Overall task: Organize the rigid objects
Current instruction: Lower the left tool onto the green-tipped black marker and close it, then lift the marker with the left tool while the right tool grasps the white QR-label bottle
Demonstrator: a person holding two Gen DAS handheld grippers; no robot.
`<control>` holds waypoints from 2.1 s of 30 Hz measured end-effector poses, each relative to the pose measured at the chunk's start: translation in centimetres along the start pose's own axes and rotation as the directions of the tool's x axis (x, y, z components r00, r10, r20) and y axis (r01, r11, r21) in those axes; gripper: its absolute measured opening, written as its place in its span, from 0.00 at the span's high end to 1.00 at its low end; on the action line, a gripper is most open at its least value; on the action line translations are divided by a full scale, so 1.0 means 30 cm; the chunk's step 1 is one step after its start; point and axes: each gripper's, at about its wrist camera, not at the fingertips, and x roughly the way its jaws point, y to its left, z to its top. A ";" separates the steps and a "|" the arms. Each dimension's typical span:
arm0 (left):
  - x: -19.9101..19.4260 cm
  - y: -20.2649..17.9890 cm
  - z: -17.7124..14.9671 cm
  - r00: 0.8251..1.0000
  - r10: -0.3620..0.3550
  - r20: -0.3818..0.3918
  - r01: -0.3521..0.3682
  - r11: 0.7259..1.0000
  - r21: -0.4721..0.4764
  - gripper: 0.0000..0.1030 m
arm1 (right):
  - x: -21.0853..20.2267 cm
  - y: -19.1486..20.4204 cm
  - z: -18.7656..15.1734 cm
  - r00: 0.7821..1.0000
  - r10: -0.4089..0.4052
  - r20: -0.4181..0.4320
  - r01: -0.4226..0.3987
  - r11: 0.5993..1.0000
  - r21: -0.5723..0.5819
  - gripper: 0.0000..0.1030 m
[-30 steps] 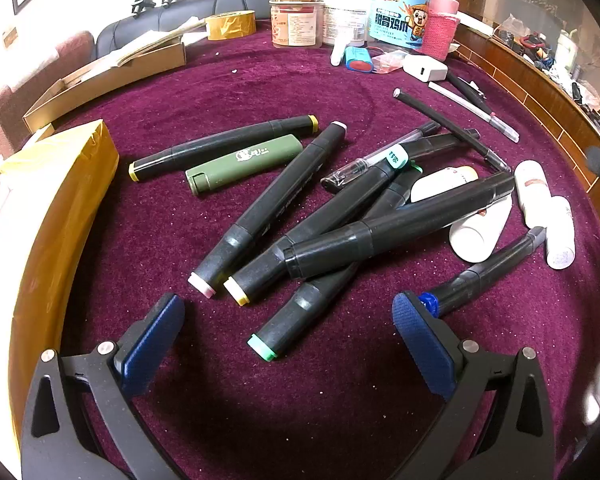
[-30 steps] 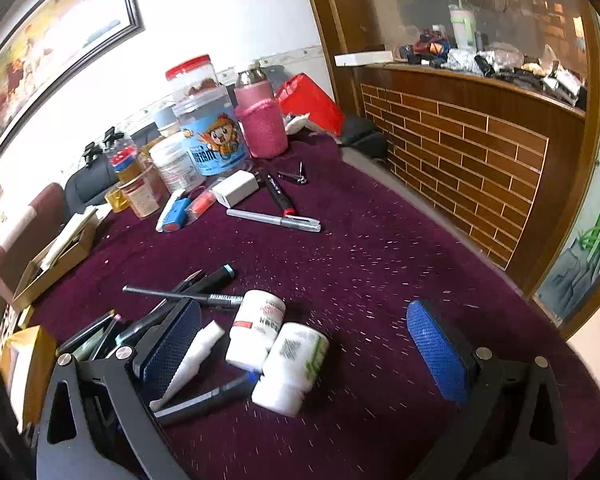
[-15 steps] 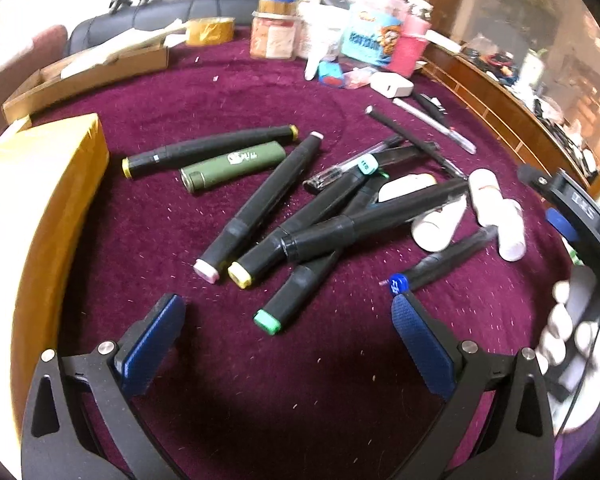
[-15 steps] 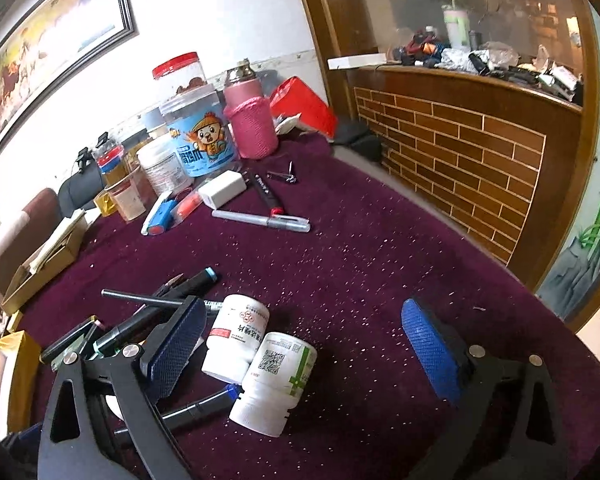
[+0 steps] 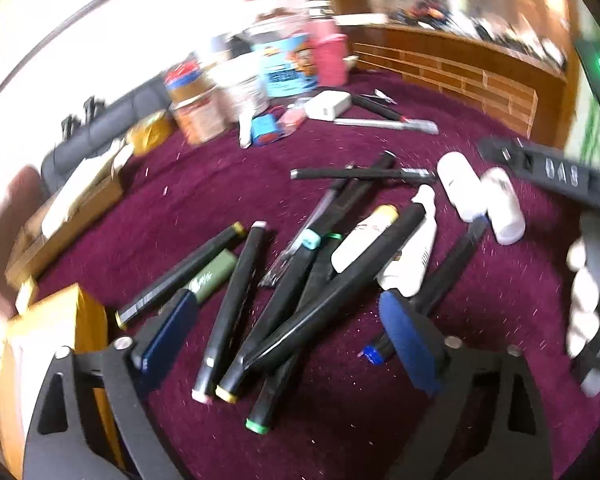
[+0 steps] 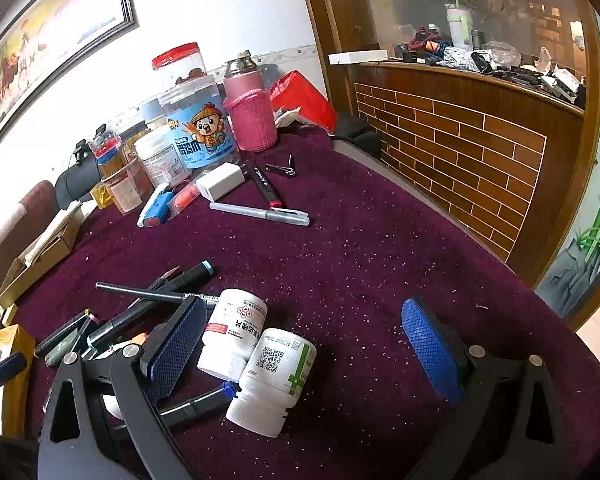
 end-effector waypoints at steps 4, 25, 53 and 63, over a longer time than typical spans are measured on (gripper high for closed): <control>0.048 -0.033 0.005 0.999 0.028 -0.019 -0.026 0.995 0.095 0.31 | 0.003 0.004 -0.002 1.000 -0.003 -0.003 0.003 1.000 -0.005 0.07; 0.052 -0.018 -0.048 0.983 -0.156 -0.098 0.145 0.983 -0.110 0.83 | 0.028 0.001 -0.008 0.999 0.002 -0.041 -0.002 1.000 0.006 0.07; -0.205 0.235 -0.354 0.953 -0.298 0.047 0.282 0.823 -0.494 0.81 | -0.096 0.014 -0.069 0.962 0.204 -0.182 -0.202 0.979 0.033 0.07; -0.122 0.118 -0.236 0.949 -0.315 -0.022 0.284 0.883 -0.374 0.79 | -0.118 0.037 -0.069 0.957 0.208 -0.203 -0.221 0.974 -0.046 0.10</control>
